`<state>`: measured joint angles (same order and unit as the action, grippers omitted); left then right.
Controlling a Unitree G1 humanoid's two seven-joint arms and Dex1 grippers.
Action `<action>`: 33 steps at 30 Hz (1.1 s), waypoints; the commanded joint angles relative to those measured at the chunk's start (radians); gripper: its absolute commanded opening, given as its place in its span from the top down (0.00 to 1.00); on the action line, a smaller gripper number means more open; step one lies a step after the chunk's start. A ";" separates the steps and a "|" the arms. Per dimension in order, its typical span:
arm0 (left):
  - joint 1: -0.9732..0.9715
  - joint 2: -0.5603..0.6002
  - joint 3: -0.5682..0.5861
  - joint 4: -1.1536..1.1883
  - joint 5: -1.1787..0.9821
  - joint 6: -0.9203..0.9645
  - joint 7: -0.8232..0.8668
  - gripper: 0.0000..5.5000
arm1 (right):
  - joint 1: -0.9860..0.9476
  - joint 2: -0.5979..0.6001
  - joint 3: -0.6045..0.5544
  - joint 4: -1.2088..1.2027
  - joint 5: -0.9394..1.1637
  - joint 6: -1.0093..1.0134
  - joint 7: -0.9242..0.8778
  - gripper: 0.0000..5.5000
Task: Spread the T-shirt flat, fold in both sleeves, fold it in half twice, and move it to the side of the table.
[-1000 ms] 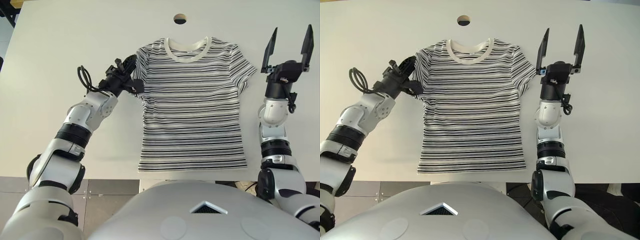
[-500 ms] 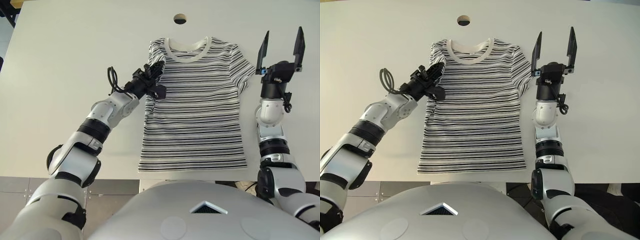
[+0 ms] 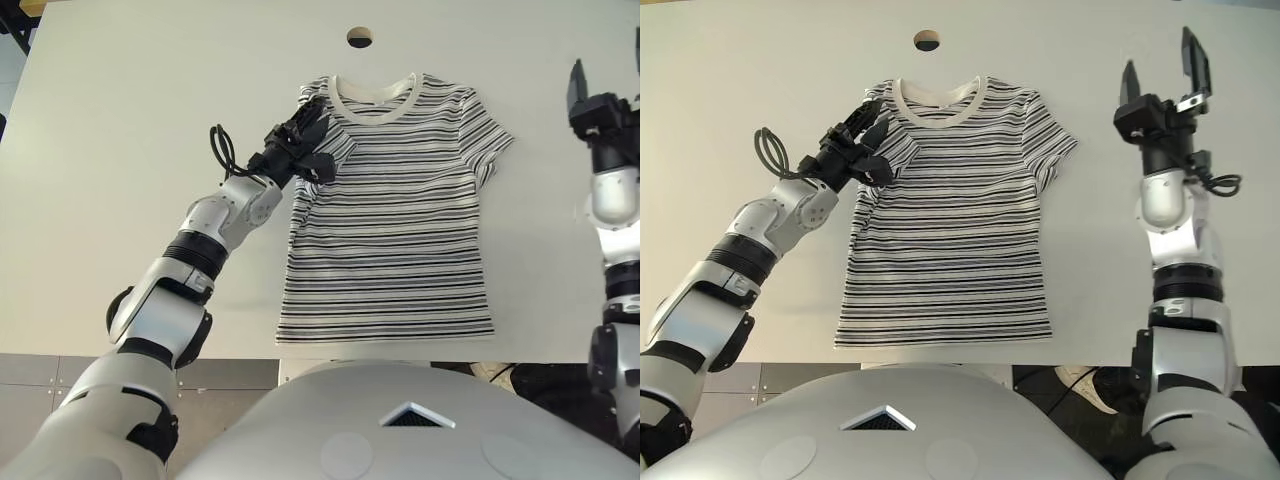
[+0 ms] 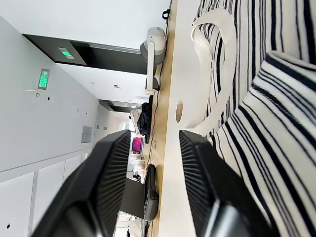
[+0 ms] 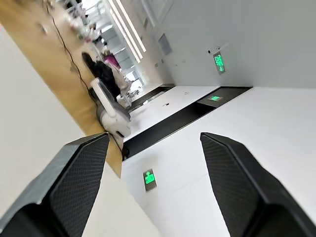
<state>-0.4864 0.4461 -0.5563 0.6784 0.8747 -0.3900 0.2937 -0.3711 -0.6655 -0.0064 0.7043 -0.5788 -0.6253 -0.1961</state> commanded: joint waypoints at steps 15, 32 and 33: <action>0.164 0.048 0.238 -0.383 -0.072 0.030 0.190 0.52 | -0.271 -0.024 0.552 0.421 -0.362 0.023 0.117 0.38; 0.202 0.044 0.272 -0.423 -0.082 0.015 0.155 0.51 | -0.287 0.012 0.672 0.428 -0.358 0.020 0.016 0.47; 0.202 0.044 0.274 -0.424 -0.083 0.014 0.154 0.51 | -0.288 0.011 0.673 0.430 -0.356 0.023 0.010 0.53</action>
<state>-0.2872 0.4859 -0.2888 0.2553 0.7996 -0.3733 0.4667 -0.6833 -0.6659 0.6442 1.1121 -0.9180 -0.6072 -0.2020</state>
